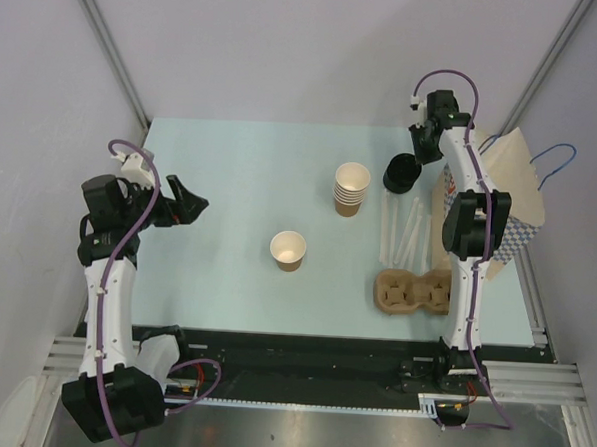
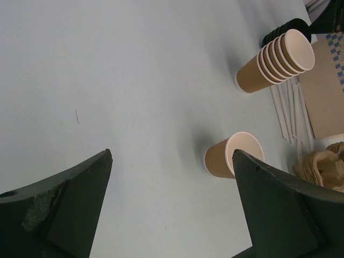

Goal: Pack the takeout coffee

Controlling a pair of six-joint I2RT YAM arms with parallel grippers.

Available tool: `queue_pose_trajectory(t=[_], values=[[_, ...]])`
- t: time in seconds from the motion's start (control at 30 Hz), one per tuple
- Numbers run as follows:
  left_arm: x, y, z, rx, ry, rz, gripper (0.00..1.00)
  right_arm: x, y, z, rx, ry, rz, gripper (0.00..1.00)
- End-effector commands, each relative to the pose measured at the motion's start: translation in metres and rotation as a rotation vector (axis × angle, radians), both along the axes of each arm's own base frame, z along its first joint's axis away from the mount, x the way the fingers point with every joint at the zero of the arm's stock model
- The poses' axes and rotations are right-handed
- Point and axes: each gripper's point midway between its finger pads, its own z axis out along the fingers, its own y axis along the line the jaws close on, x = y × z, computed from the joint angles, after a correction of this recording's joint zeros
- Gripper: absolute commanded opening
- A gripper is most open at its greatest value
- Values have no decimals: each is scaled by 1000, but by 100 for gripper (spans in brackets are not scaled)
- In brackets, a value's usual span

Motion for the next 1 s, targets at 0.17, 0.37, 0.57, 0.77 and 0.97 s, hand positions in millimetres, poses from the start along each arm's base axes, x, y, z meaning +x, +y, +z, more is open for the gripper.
queue_pose_trajectory(t=[0.17,0.37,0.57,0.77,0.97], values=[[4,2,20,36,-75,-11,99,5,-1,-6,-22,-4,4,26],[4,2,20,36,-77,-9,99,4,1,-9,-16,4,11,24],[6,3,24,40,-88,-12,100,3,4,-10,-5,15,20,13],[17,-3,39,41,-130,-47,100,5,13,16,45,-43,42,0],[50,-33,60,65,-164,-137,100,9,13,39,53,-106,48,0]])
